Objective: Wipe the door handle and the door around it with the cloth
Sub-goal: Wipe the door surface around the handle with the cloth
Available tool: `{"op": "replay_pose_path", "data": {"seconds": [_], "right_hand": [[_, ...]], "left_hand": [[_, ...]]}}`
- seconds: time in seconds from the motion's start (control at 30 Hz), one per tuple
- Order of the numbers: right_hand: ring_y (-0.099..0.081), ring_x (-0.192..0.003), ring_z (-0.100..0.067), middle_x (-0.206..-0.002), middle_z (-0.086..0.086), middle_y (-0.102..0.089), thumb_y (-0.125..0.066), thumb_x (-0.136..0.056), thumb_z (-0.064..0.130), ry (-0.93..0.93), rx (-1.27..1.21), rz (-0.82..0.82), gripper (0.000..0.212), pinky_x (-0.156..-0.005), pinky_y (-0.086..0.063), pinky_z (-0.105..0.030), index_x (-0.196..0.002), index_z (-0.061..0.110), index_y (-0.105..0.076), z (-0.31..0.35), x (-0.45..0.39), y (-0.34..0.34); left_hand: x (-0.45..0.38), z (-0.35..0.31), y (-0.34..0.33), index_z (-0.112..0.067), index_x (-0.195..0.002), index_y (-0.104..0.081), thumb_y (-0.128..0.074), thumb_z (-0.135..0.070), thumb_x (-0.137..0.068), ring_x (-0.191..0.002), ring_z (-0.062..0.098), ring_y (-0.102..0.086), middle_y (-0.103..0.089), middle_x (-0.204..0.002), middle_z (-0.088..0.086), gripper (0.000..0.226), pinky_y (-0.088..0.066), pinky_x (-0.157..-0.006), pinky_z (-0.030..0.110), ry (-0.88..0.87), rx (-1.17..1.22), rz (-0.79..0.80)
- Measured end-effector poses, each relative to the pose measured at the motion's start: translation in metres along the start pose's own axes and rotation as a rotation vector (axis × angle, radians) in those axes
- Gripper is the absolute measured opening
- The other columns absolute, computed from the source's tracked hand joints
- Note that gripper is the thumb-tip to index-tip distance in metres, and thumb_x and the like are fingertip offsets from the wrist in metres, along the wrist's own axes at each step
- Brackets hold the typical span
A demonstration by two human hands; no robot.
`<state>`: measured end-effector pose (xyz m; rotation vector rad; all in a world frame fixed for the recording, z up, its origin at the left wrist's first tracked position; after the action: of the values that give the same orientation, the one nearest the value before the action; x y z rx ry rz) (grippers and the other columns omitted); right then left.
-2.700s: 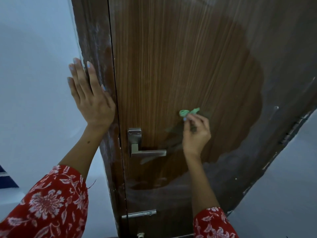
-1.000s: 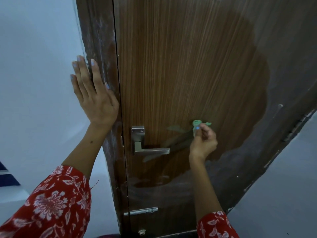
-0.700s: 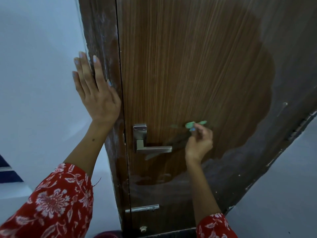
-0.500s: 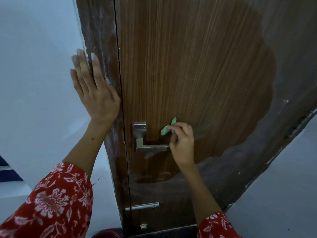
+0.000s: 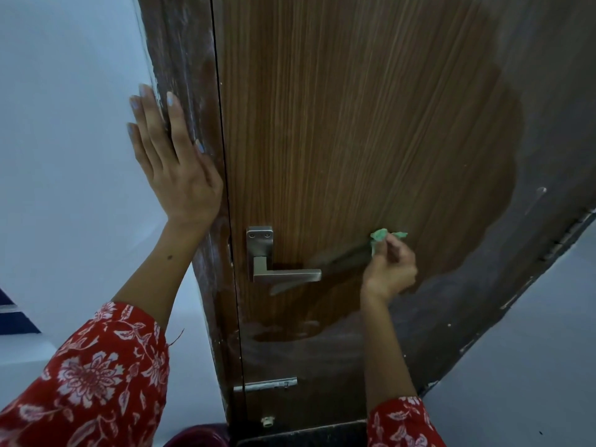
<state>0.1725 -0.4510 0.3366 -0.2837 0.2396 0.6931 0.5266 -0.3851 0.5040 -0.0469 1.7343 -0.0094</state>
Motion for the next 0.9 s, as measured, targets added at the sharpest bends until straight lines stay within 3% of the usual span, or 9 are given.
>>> {"op": "replay_pose_path", "data": {"seconds": [0.07,0.17,0.3,0.37,0.5,0.63,0.7,0.8,0.9], "right_hand": [[-0.063,-0.091,-0.011,-0.1,-0.002,-0.062,-0.064,-0.08,-0.005,0.16,0.02,0.099,0.025,-0.078,-0.048,-0.007,-0.097,0.013,-0.068,0.014,0.01,-0.012],[-0.061,-0.091,-0.01,-0.101,-0.003,-0.063,-0.063,-0.08,-0.008,0.354,0.073,0.271,0.026,-0.083,-0.05,-0.013,-0.097,0.011,-0.07,0.024,0.024,-0.026],[-0.063,-0.099,-0.022,-0.108,-0.013,-0.065,-0.062,-0.081,-0.008,-0.106,-0.053,-0.082,0.023,-0.09,-0.051,-0.027,-0.101,0.003,-0.067,-0.026,-0.021,0.015],[-0.062,-0.099,-0.017,-0.107,-0.005,-0.062,-0.062,-0.082,-0.005,-0.06,-0.013,-0.074,0.023,-0.087,-0.05,-0.018,-0.101,0.006,-0.067,-0.018,-0.011,0.011],[-0.061,-0.09,-0.004,-0.102,0.0,-0.059,-0.062,-0.08,-0.007,0.255,0.06,0.218,0.024,-0.08,-0.047,-0.008,-0.096,0.01,-0.069,0.007,0.019,-0.021],[-0.062,-0.102,-0.021,-0.115,-0.014,-0.062,-0.06,-0.084,-0.004,-0.271,-0.097,-0.097,0.023,-0.077,-0.051,-0.015,-0.105,0.004,-0.063,-0.055,-0.014,0.015],[-0.062,-0.1,-0.019,-0.114,-0.01,-0.06,-0.059,-0.085,-0.003,-0.192,-0.003,-0.077,0.022,-0.081,-0.051,-0.019,-0.104,0.007,-0.063,-0.047,-0.003,0.011],[-0.059,-0.09,-0.008,-0.104,0.002,-0.056,-0.06,-0.082,-0.006,0.165,0.099,0.225,0.024,-0.077,-0.049,-0.01,-0.097,0.012,-0.065,-0.017,0.027,-0.021],[-0.062,-0.094,-0.015,-0.11,-0.01,-0.063,-0.06,-0.082,-0.008,-0.099,-0.008,0.06,0.023,-0.075,-0.049,-0.01,-0.1,0.006,-0.065,-0.045,0.004,-0.002]], "left_hand": [[0.0,0.0,0.0,0.006,-0.14,-0.039,-0.041,-0.001,-0.095,-0.136,0.046,-0.034,-0.038,-0.144,0.032,0.045,-0.021,-0.117,0.048,0.009,0.006,-0.004],[-0.001,0.001,0.0,0.007,-0.14,-0.04,-0.042,-0.001,-0.096,-0.136,0.047,-0.034,-0.039,-0.144,0.032,0.045,-0.02,-0.118,0.047,0.013,0.006,-0.009],[-0.001,0.0,0.0,0.007,-0.14,-0.039,-0.041,-0.002,-0.096,-0.136,0.047,-0.033,-0.037,-0.144,0.032,0.045,-0.02,-0.118,0.047,0.015,0.021,-0.001],[0.0,-0.001,0.0,0.007,-0.14,-0.038,-0.039,-0.003,-0.097,-0.137,0.047,-0.033,-0.037,-0.145,0.032,0.045,-0.02,-0.118,0.047,0.017,0.028,0.0],[0.0,0.002,0.0,0.006,-0.141,-0.037,-0.041,-0.002,-0.096,-0.136,0.047,-0.032,-0.037,-0.144,0.033,0.046,-0.02,-0.118,0.047,0.006,0.031,-0.008],[0.0,0.001,0.0,0.007,-0.14,-0.038,-0.043,-0.001,-0.095,-0.136,0.047,-0.033,-0.038,-0.144,0.033,0.046,-0.02,-0.118,0.048,0.009,0.03,-0.007],[0.0,0.0,0.0,0.007,-0.14,-0.038,-0.042,-0.001,-0.095,-0.136,0.047,-0.033,-0.038,-0.144,0.033,0.046,-0.021,-0.118,0.048,0.012,0.033,-0.008],[0.0,0.001,0.0,0.008,-0.14,-0.039,-0.044,-0.001,-0.095,-0.136,0.048,-0.034,-0.038,-0.143,0.033,0.046,-0.023,-0.117,0.048,0.011,0.027,-0.009],[-0.001,0.0,0.002,0.008,-0.139,-0.039,-0.043,-0.001,-0.095,-0.136,0.048,-0.034,-0.039,-0.143,0.033,0.045,-0.023,-0.117,0.048,0.008,0.024,-0.008]]}}
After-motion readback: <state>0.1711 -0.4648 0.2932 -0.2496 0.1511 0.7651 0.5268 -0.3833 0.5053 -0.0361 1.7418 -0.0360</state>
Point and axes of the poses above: each hand's wrist, its own x-axis away from the middle knuckle, its own y-axis out of the back of the hand, z = x × y, the point moved 10 cm from there along -x, towards the middle knuckle
